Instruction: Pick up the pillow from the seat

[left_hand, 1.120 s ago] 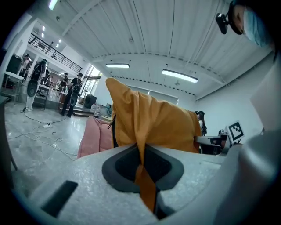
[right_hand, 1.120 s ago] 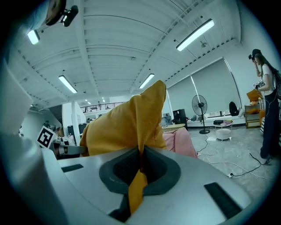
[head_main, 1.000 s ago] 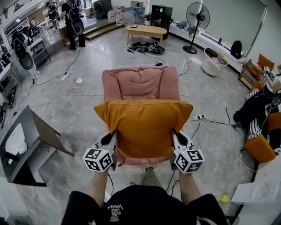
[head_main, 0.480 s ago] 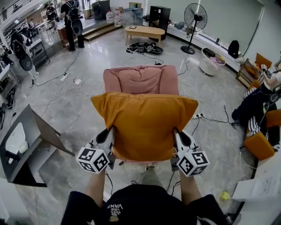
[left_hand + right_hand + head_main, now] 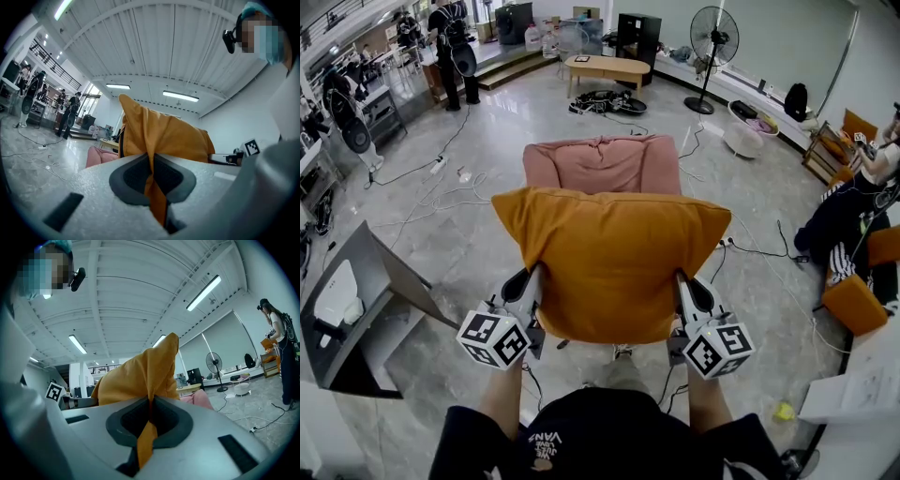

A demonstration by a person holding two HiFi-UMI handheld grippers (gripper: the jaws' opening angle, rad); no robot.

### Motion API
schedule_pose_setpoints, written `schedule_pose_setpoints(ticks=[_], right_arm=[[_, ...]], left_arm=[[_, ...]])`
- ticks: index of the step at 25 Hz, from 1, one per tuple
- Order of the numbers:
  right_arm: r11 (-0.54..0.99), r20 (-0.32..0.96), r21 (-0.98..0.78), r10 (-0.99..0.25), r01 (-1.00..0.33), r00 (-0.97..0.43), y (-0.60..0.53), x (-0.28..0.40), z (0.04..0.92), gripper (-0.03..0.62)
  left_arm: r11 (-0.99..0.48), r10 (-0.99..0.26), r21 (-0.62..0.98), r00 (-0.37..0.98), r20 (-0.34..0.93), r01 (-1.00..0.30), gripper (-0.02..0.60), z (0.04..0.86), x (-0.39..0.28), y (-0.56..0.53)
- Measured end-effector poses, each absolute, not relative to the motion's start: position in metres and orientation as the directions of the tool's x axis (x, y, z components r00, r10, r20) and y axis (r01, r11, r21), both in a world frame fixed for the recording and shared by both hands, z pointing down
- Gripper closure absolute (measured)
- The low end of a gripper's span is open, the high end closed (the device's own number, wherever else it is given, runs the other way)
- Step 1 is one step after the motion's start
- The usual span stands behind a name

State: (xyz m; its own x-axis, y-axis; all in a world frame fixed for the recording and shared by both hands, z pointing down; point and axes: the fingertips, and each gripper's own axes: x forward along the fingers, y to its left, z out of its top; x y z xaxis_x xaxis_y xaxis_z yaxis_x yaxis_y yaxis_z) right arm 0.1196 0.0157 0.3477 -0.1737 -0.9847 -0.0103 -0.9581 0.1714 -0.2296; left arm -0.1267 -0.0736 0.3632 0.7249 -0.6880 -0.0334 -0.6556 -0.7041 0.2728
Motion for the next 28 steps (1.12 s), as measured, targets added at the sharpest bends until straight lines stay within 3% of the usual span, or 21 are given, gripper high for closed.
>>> schedule_pose_setpoints(ticks=[28], right_arm=[[0.149, -0.002, -0.224, -0.988, -0.963, -0.153, 0.042, 0.111, 0.353, 0.583]], left_arm=[[-0.713, -0.674, 0.286, 0.738, -0.028, -0.641, 0.557, 0.367, -0.134, -0.052]])
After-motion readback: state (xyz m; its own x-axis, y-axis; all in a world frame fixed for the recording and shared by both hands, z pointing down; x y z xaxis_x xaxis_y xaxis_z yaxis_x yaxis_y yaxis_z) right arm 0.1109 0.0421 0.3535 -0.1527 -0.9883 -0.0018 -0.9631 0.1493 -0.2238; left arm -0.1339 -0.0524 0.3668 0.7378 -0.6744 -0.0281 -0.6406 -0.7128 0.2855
